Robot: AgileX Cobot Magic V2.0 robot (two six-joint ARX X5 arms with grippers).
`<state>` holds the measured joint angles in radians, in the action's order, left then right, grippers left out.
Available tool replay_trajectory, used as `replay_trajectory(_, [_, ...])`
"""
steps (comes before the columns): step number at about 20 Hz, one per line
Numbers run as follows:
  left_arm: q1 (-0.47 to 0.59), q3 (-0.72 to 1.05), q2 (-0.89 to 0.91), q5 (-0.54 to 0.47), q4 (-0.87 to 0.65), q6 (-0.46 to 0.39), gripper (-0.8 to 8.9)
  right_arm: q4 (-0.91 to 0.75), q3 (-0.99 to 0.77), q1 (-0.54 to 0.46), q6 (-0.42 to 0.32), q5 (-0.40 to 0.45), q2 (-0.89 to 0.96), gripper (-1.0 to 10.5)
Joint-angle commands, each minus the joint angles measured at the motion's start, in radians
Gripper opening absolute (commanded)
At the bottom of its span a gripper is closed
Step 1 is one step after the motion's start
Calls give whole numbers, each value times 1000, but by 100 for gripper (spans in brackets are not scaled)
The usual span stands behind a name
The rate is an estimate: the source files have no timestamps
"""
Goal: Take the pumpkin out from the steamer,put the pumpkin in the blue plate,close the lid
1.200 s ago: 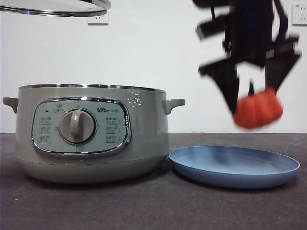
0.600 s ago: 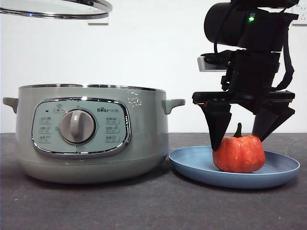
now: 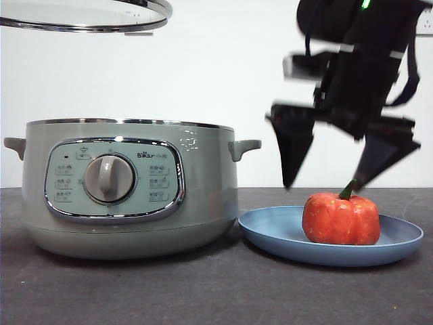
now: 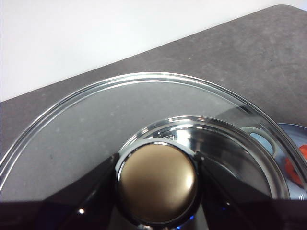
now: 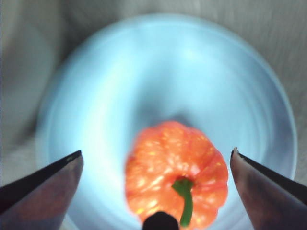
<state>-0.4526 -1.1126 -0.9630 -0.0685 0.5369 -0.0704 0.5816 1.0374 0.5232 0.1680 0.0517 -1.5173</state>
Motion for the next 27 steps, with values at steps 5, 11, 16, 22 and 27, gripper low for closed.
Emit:
replay_trajectory(5, [0, -8, -78, 26, -100, -2, -6, -5, -8, 2, -1, -1, 291, 505])
replay_trajectory(11, [0, -8, -276, 108, -177, -1, -6, -5, -8, 1, -1, 2, 499, 504])
replay_trajectory(16, [0, -8, -410, 177, -233, -1, -6, 0, -8, 1, -1, 5, 558, 504])
replay_trajectory(22, [-7, -8, -451, 200, -183, -2, -5, 25, -8, 1, -1, 7, 557, 504])
replay_trajectory(27, [-6, -8, -451, 200, -177, -3, 371, 26, -8, 1, -1, 6, 557, 504])
